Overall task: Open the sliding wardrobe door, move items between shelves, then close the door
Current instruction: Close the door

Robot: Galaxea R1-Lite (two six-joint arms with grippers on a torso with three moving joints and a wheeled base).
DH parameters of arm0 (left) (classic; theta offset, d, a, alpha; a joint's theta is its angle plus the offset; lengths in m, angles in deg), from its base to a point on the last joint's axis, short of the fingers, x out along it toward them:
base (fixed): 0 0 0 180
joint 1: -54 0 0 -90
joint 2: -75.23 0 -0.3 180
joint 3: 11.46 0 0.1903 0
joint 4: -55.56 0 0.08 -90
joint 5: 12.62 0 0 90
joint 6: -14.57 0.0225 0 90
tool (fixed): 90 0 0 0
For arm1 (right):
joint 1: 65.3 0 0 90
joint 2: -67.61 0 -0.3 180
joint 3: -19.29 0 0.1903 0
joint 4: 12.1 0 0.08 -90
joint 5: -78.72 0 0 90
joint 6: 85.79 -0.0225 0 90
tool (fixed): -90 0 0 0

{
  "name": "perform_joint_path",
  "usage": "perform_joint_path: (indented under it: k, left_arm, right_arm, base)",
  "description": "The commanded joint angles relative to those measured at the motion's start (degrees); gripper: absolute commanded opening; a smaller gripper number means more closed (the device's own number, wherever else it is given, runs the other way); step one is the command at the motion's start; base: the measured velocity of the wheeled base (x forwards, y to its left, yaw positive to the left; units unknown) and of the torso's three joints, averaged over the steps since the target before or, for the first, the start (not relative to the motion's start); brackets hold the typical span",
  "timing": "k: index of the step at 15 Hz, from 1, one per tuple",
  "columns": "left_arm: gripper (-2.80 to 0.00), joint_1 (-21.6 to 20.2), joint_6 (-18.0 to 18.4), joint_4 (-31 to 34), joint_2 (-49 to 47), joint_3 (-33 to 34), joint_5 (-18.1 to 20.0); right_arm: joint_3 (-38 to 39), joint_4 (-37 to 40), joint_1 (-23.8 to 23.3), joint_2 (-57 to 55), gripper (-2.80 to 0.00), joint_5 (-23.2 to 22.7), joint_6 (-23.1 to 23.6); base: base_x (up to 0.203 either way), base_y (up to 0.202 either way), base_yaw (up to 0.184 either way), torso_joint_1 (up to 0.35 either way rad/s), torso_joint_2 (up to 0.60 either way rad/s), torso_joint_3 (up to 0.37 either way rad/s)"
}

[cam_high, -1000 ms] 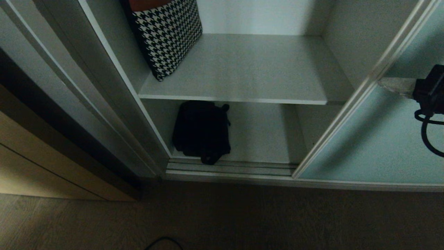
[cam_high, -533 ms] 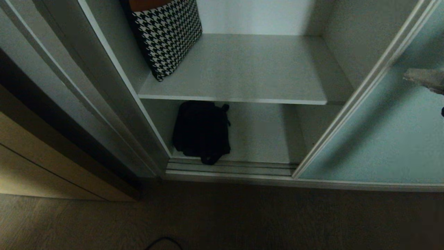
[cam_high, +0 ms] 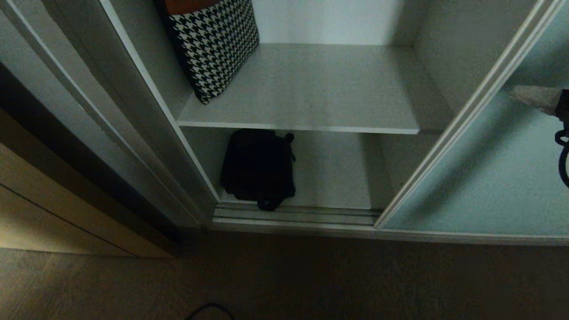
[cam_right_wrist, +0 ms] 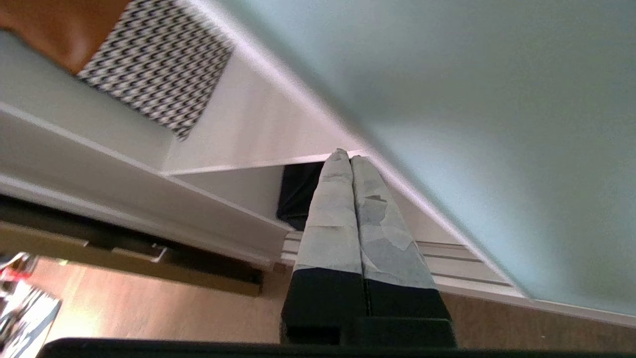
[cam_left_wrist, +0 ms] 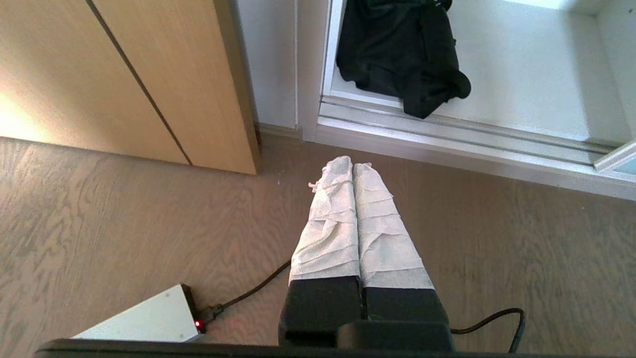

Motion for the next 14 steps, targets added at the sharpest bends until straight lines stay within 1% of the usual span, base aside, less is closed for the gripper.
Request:
perform_joint_path:
  k: [1,7,14]
  left_arm:
    - [-2.8,-0.02,-0.05,-0.06,-0.07,0.09,-0.02]
    - [-2.8,-0.02,-0.05,-0.06,-0.07,0.09,-0.02]
    - [-2.8,-0.02,-0.05,-0.06,-0.07,0.09,-0.02]
  right_arm:
    - [-0.77,-0.19,0.06,-2.12,-2.8,-0.03,-0.19]
    - [-2.48,-0.19,0.57,-5.07,-2.8,0.11,-0.11]
    - [-4.26,-0.19,3.27,-7.1,-2.8,0.44,0.06]
  base:
    - [0.0,0.0,0.0,0.0,0.0,0.0]
    - [0.0,0.0,0.0,0.0,0.0,0.0]
    - [0.0,0.0,0.0,0.0,0.0,0.0]
